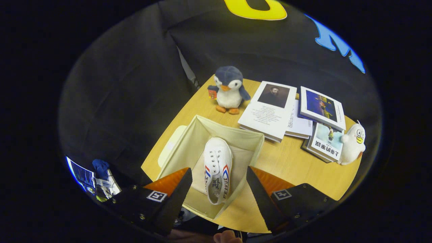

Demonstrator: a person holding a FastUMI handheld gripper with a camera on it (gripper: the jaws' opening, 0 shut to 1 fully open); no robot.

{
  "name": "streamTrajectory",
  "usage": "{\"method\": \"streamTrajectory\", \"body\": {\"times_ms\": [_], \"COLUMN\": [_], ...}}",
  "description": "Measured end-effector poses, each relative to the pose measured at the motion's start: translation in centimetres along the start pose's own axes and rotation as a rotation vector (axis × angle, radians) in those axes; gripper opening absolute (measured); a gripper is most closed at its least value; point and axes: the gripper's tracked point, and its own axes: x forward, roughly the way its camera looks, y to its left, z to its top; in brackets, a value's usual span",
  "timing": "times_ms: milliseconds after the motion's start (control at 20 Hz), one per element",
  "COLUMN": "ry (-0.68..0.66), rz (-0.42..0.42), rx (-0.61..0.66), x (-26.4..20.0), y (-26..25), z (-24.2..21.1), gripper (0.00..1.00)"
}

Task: Open the storage box then place both shoes into the box .Put the left shoe in first, then the right shoe, with the right side of both shoes facing outward in a uniform manner.

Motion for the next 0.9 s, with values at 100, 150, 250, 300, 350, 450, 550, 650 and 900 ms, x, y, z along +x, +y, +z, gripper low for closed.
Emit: {"method": "streamTrajectory", "body": {"times_ms": [100, 150, 250, 300, 350, 450, 550, 650, 900], "ry": [-0.090, -0.145, -0.265, -0.325, -0.383, -0.493, -0.599, -0.707, -0.940], "rz": [-0.030, -0.049, -0.093, -0.118, -0.138, -0.180, -0.238, -0.306, -0.440], "rx": [0.010, 0.017, 0.022, 0.027, 0.032, 0.042, 0.053, 0.065, 0.039], "x": [-2.4, -3.7, -7.1, -8.8, -10.4, -13.8, -17.4, -20.8, -27.7], "y": [-1.4, -2.1, -3.7, -4.6, -5.3, -6.7, -8.1, -9.9, -12.4], "z": [1.3, 2.0, 3.4, 4.1, 4.6, 5.4, 5.6, 6.0, 5.8], "gripper": [0.98, 0.98, 0.98, 0.98, 0.98, 0.98, 0.98, 0.98, 0.98]}}
